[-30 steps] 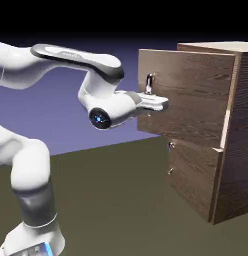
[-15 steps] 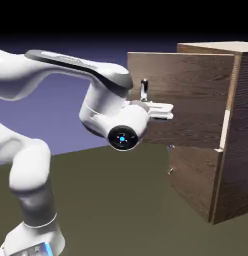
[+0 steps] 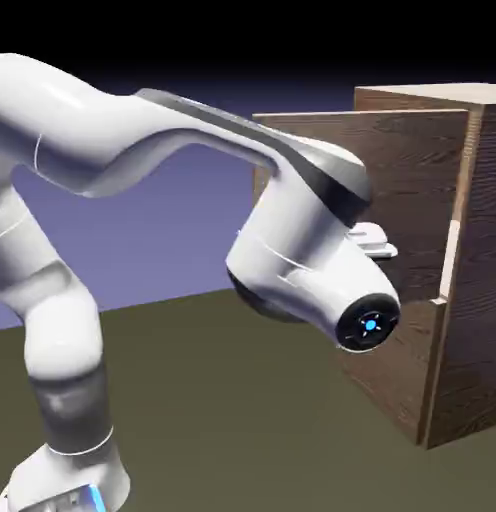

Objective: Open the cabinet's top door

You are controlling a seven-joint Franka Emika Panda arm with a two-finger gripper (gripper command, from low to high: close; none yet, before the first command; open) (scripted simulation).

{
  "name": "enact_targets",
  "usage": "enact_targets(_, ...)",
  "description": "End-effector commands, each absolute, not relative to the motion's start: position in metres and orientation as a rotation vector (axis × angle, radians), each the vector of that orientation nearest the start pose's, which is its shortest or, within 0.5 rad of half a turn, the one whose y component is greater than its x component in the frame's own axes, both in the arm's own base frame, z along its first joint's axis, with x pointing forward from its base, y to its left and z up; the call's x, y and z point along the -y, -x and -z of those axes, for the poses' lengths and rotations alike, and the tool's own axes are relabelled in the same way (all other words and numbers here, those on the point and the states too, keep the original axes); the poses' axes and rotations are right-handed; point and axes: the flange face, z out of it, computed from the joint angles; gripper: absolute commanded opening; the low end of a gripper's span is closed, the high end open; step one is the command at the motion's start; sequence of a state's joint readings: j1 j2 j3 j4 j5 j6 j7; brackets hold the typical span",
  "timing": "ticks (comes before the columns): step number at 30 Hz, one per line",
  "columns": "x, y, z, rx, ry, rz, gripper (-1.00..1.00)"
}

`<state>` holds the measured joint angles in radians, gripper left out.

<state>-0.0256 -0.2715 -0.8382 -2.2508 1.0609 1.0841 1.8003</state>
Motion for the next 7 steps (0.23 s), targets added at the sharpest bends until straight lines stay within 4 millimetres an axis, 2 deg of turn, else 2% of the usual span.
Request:
enact_targets(1,0.242,-0.328,-0.498,-1.767,0.572,-1.653,-1.00)
enact_targets(7,0.270,-0.340,-0.498,-1.764,0.669,-1.720,-1.00)
